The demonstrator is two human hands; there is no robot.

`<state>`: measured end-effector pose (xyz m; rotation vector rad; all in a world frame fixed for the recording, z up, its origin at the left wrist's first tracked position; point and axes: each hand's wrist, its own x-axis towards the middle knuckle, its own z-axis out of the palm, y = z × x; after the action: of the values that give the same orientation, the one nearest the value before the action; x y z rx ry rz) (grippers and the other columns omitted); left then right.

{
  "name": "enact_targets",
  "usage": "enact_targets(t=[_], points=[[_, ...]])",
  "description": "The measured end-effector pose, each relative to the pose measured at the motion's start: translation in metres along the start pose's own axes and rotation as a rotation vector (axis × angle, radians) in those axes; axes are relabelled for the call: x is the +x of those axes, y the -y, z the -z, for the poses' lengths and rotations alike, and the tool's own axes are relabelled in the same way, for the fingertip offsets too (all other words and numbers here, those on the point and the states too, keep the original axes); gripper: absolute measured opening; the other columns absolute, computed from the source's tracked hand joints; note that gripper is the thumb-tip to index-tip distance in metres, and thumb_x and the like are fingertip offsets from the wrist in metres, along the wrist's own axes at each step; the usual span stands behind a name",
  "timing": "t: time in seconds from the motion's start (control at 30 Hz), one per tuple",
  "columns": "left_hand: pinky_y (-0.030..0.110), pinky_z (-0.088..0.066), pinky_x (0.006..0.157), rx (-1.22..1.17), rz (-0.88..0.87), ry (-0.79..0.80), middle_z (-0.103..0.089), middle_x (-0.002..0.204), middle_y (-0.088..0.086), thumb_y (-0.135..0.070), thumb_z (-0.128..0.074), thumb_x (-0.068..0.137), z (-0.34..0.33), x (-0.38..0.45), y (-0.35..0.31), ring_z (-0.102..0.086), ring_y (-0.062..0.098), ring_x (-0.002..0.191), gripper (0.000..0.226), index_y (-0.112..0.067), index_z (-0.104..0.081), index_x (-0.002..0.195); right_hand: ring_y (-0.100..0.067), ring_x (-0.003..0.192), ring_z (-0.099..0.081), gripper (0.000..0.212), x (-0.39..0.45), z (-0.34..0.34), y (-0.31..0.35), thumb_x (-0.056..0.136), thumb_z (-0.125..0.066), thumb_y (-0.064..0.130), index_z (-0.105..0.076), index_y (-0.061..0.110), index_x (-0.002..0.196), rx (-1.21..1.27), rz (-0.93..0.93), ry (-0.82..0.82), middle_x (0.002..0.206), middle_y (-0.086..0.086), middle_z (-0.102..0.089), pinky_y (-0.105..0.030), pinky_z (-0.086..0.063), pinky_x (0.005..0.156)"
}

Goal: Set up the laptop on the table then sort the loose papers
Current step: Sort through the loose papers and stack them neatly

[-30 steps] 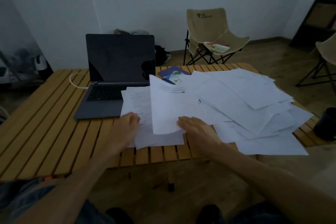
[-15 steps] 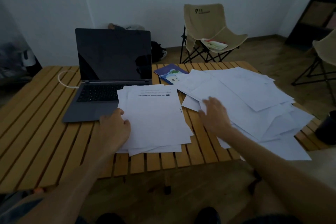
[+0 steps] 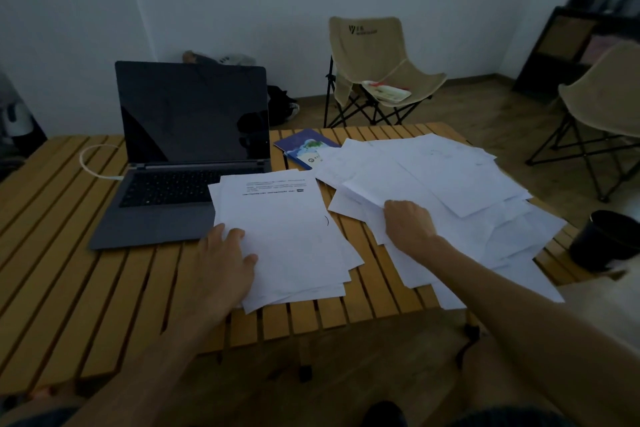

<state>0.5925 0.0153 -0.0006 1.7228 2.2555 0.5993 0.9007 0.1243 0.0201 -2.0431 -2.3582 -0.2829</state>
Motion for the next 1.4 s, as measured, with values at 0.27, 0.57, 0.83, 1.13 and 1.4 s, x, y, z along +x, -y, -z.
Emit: enact_targets(t=[0.27,0.57,0.83,1.13,1.4], points=[[0.042,-0.034,0.111,-0.083,-0.021,-0.031,-0.034,0.152,0.007,-0.040,-0.057,0.094,0.009,-0.002,0.001,-0.034,0.027,0.136,0.053,-0.020,-0.042,0.141,-0.019,0.061,-0.058,0.021,-0.012,0.046,-0.001,0.101,-0.044,0.012,-0.047,0.015,0.080,0.184,-0.047,-0.274,0.068,0.002,-0.054,-0.033,-0.046,0.055],[0.036,-0.039,0.108,-1.031,0.068,0.175,-0.059,0.131,-0.002,-0.049,-0.048,0.097,0.046,0.010,-0.040,-0.055,0.015,0.120,0.048,-0.017,-0.052,0.133,-0.013,0.072,-0.054,0.016,-0.012,0.118,-0.020,0.097,-0.056,0.018,-0.065,0.017,0.083,1.262,-0.347,-0.430,0.083,-0.001,-0.064,-0.026,-0.043,0.063],[0.045,-0.052,0.085,-1.151,0.019,0.310,-0.072,0.103,0.016,-0.057,-0.047,0.093,0.049,0.002,-0.044,-0.066,0.025,0.088,0.045,-0.021,-0.072,0.105,-0.013,0.066,-0.055,0.021,-0.021,0.053,0.029,0.101,-0.053,0.020,-0.062,0.004,0.091,1.223,-0.311,-0.249,0.081,-0.011,-0.064,-0.025,-0.048,0.059],[0.031,-0.044,0.073,-0.541,0.138,-0.112,-0.067,0.099,0.012,-0.020,-0.062,0.094,0.041,0.028,-0.012,-0.059,0.024,0.083,0.021,-0.003,-0.064,0.106,-0.024,0.111,-0.064,0.027,0.013,0.031,-0.013,0.096,-0.059,0.016,-0.065,0.012,0.122,0.974,-0.353,-0.183,0.119,-0.007,-0.070,-0.034,-0.050,0.094],[0.047,-0.041,0.094,0.025,0.052,-0.204,-0.050,0.127,0.022,-0.028,-0.055,0.095,0.009,0.031,0.000,-0.050,0.036,0.109,0.051,-0.008,-0.038,0.140,-0.036,0.126,-0.051,0.063,0.029,-0.002,-0.105,0.101,-0.037,0.053,-0.042,0.004,0.140,0.183,-0.431,0.160,0.140,-0.018,-0.052,-0.048,-0.041,0.105]])
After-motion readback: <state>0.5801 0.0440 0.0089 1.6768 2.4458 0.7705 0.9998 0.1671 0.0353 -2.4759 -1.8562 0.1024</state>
